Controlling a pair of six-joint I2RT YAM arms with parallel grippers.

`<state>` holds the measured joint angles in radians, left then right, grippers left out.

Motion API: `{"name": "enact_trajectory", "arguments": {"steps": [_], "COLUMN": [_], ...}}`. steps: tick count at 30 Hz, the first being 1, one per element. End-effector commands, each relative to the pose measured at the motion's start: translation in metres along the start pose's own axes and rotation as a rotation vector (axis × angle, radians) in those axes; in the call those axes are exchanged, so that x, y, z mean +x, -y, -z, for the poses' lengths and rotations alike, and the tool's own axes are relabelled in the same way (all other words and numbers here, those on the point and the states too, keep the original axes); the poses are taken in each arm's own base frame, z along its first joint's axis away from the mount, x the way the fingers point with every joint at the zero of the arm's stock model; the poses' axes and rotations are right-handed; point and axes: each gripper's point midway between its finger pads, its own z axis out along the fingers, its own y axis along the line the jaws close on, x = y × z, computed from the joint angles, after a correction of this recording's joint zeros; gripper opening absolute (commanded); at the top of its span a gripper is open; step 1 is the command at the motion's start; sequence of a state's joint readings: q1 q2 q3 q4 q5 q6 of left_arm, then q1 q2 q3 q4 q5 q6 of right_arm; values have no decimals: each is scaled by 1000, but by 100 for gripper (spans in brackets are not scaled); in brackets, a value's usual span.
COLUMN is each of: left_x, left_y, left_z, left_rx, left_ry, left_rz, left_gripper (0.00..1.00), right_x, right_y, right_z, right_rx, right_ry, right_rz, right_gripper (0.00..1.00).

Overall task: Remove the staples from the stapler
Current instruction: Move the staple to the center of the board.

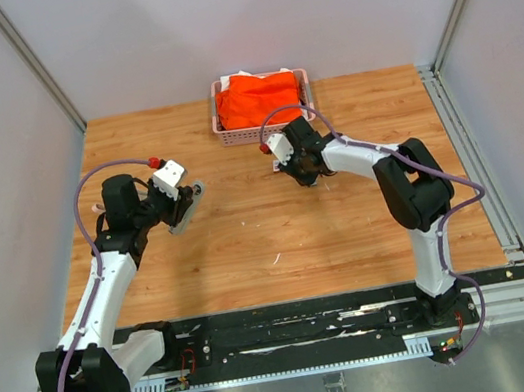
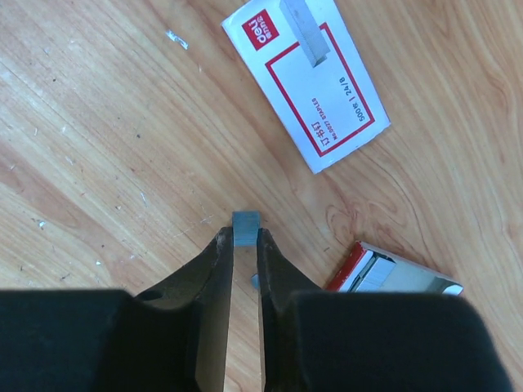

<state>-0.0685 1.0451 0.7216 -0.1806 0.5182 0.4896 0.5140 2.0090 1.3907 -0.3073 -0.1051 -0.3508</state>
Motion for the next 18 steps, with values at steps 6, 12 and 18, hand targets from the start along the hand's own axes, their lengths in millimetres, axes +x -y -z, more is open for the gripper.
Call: {"name": "enact_trajectory", "arguments": {"steps": [6,12,18], "left_x": [-22,-21,-24], "left_y": [-7,-6,-1], "left_z": [0,-1,-2], "left_rx": [-11,-6,30], "left_ry": [81,79,86], "left_rz": [-48,-46,-45], "left_gripper": [0,0,0], "right_x": [9,8,-11], "right_y": [-1,0,2], "right_z": [-3,-1,23], "right_rx": [-31,-30,-27], "right_ry": [-44,-42,22], "right_rz": [16,20,33], "right_gripper": [17,27,41]}}
